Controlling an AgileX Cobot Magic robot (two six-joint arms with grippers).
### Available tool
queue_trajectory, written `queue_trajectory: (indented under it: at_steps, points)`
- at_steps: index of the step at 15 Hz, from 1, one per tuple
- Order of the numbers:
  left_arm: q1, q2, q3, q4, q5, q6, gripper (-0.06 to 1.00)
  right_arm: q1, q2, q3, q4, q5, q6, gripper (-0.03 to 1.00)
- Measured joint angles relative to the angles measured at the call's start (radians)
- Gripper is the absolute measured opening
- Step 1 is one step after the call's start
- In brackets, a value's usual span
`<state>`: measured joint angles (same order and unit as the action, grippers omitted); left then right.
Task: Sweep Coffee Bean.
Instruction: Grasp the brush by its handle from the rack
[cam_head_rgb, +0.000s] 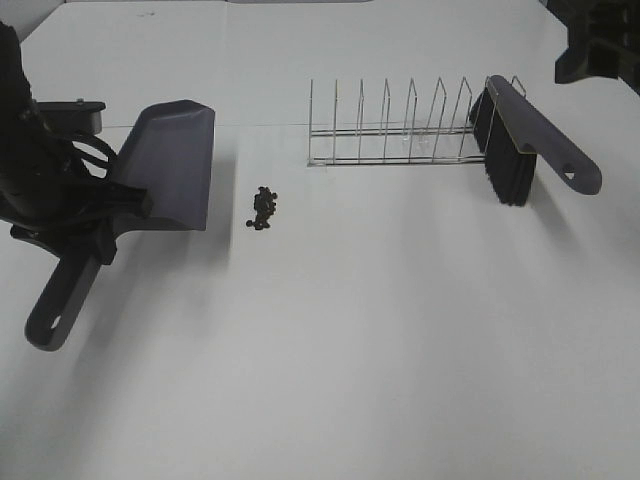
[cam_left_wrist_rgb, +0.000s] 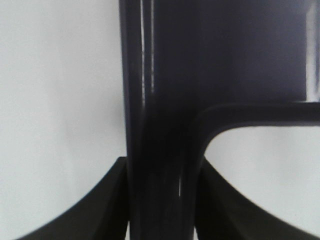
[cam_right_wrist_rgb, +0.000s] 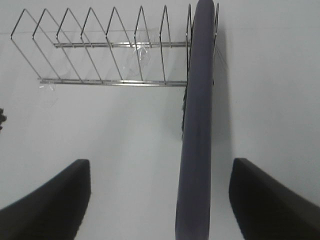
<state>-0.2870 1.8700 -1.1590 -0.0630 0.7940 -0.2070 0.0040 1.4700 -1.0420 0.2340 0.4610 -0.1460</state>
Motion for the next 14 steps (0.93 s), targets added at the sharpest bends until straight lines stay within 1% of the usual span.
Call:
queue_trajectory:
  at_steps: [1,3,5,7,9,11,14]
  points:
    - [0.000,0.000,0.000,0.000,0.000,0.000,0.32,0.000,0.069,-0.093,0.000,0.019,0.000,0.64]
    - [0.000,0.000,0.000,0.000,0.000,0.000,0.32,0.000,0.200,-0.257,-0.011,0.098,-0.001,0.62]
    - [0.000,0.000,0.000,0.000,0.000,0.000,0.32,0.000,0.320,-0.431,-0.039,0.237,-0.002,0.60]
    - [0.000,0.000,0.000,0.000,0.000,0.000,0.32,0.000,0.445,-0.595,-0.085,0.388,0.007,0.54]
    - [0.000,0.000,0.000,0.000,0.000,0.000,0.32,0.000,0.545,-0.734,-0.125,0.501,0.037,0.52]
    - [0.000,0.000,0.000,0.000,0.000,0.000,0.32,0.000,0.634,-0.850,-0.144,0.562,0.055,0.52]
    - [0.000,0.000,0.000,0.000,0.000,0.001,0.32,0.000,0.744,-0.988,-0.150,0.601,0.058,0.52]
